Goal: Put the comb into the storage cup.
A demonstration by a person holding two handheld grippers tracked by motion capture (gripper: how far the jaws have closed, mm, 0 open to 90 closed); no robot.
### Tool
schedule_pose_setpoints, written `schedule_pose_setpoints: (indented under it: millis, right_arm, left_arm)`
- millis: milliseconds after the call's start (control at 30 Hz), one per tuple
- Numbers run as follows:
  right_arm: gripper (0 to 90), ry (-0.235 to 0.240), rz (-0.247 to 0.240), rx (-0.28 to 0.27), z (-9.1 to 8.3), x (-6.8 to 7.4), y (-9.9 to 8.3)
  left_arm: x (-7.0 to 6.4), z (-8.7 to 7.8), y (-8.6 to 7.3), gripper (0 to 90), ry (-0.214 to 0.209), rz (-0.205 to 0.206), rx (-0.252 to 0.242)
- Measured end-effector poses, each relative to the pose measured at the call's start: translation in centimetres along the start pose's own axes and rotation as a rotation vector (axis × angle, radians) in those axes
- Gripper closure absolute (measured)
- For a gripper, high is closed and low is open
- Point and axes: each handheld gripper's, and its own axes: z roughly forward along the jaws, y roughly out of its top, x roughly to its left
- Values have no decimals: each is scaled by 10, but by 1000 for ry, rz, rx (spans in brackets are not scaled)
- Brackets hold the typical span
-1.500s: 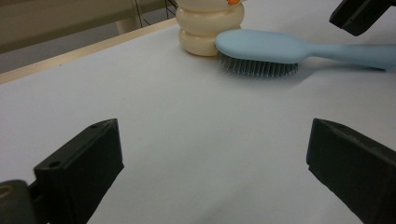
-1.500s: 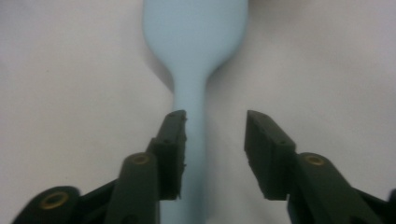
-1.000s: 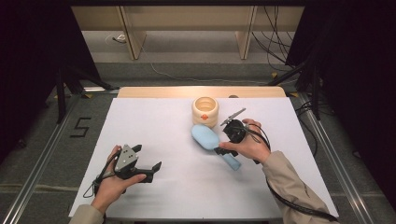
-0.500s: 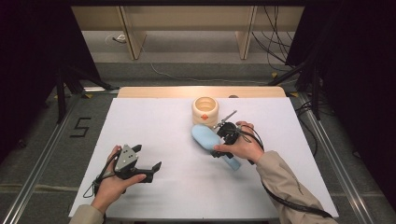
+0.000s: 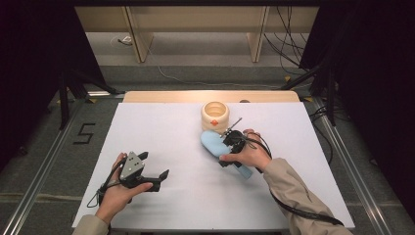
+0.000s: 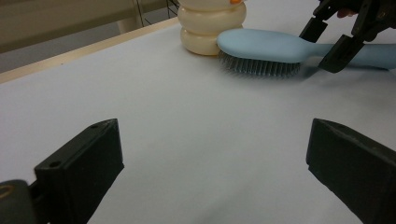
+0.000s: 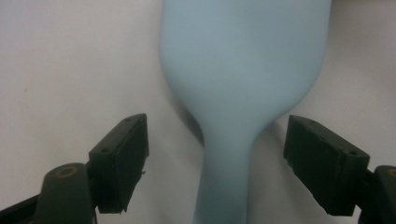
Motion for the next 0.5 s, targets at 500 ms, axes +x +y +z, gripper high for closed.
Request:
schedule_pose_setpoints:
  millis: [500]
  right_arm:
    - [322,-34,29,39,6,0,3]
  left_arm:
    - [0,0,0,33,2,0,-1]
